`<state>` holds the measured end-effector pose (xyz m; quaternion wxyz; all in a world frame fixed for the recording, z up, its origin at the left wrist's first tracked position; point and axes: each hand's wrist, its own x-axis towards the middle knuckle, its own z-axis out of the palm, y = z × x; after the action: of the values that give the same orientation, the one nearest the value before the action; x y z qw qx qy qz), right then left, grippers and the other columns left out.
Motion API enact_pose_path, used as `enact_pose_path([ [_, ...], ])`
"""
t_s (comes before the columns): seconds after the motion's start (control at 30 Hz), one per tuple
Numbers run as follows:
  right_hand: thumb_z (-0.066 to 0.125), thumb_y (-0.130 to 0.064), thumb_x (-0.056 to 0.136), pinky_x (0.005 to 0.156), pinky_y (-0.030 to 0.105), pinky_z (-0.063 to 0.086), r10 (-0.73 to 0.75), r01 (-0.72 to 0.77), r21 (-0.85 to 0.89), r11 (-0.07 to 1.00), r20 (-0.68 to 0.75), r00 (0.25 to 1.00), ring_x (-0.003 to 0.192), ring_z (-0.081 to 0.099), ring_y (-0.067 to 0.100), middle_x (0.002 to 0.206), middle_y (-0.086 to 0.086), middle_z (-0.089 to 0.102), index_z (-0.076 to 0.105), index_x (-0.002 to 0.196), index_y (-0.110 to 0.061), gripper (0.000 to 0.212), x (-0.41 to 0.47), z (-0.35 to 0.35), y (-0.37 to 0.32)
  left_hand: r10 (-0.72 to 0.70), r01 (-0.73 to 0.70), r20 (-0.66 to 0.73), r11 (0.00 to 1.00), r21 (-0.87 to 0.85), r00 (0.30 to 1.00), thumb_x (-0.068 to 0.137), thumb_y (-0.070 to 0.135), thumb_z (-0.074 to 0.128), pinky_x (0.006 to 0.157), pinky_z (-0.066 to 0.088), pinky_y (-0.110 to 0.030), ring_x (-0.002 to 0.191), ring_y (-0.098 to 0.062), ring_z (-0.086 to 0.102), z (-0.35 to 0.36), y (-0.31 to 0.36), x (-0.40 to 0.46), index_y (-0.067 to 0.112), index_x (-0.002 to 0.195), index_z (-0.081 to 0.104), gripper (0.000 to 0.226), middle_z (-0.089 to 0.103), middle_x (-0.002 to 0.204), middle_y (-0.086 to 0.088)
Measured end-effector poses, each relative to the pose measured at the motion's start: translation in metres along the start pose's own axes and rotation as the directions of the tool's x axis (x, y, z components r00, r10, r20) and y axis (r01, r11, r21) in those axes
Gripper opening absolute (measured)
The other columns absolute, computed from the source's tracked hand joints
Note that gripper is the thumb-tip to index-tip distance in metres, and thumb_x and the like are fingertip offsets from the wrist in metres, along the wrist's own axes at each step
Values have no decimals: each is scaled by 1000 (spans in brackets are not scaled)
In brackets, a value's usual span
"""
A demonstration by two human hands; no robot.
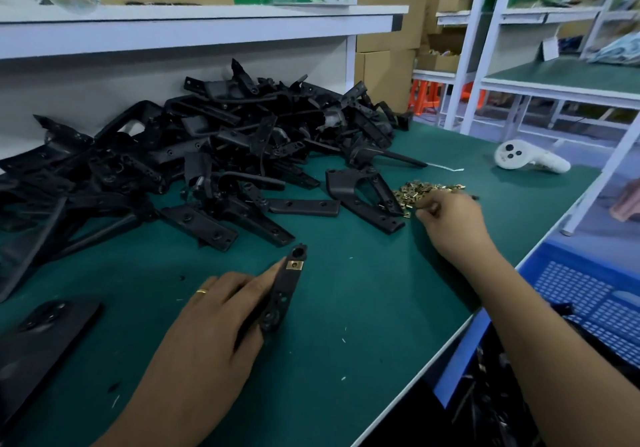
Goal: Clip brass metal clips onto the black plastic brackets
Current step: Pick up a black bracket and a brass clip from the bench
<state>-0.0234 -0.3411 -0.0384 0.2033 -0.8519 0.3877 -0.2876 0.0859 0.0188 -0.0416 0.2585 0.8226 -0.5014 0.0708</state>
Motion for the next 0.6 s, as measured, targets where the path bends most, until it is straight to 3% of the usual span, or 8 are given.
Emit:
enact_pose_path([
  [0.2, 65, -6, 96, 77, 29, 34, -59, 60, -42, 997, 16, 998, 91, 50, 27, 102, 10, 52, 72, 102, -10, 10, -16, -3, -7, -4, 4, 1, 999, -35, 1000, 101, 27, 64, 86, 45, -28, 107, -4, 48, -2, 4, -1, 49, 151, 42, 59, 49, 113, 29],
  [0.4, 66, -11, 96, 68, 31, 37, -101, 98, 48, 994, 74, 992, 84, 55, 19, 93, -3, 56, 60, 98, -24, 14, -32, -12, -10, 3, -3, 2, 999, -36, 1000, 101, 29, 63, 83, 42, -25, 104, -3, 48, -1, 2, 0, 50, 152, 40, 60, 47, 109, 29],
  [0.53, 68, -15, 97, 64, 12, 36, -89, 73, 128, 989, 119, 989, 82, 55, 3, 90, -11, 60, 59, 100, -24, 13, -38, -15, -6, -4, 5, 7, 999, -48, 1000, 102, 33, 60, 82, 44, -26, 105, -2, 48, -1, 0, -1, 56, 153, 33, 62, 48, 109, 31],
  [0.6, 68, -18, 98, 66, 11, 37, -92, 77, 137, 988, 106, 990, 84, 56, 4, 91, -12, 62, 61, 97, -25, 10, -40, -16, -5, -5, 6, 14, 998, -56, 1000, 102, 32, 60, 83, 44, -27, 105, -3, 49, 0, 0, -1, 57, 153, 32, 63, 48, 109, 31],
])
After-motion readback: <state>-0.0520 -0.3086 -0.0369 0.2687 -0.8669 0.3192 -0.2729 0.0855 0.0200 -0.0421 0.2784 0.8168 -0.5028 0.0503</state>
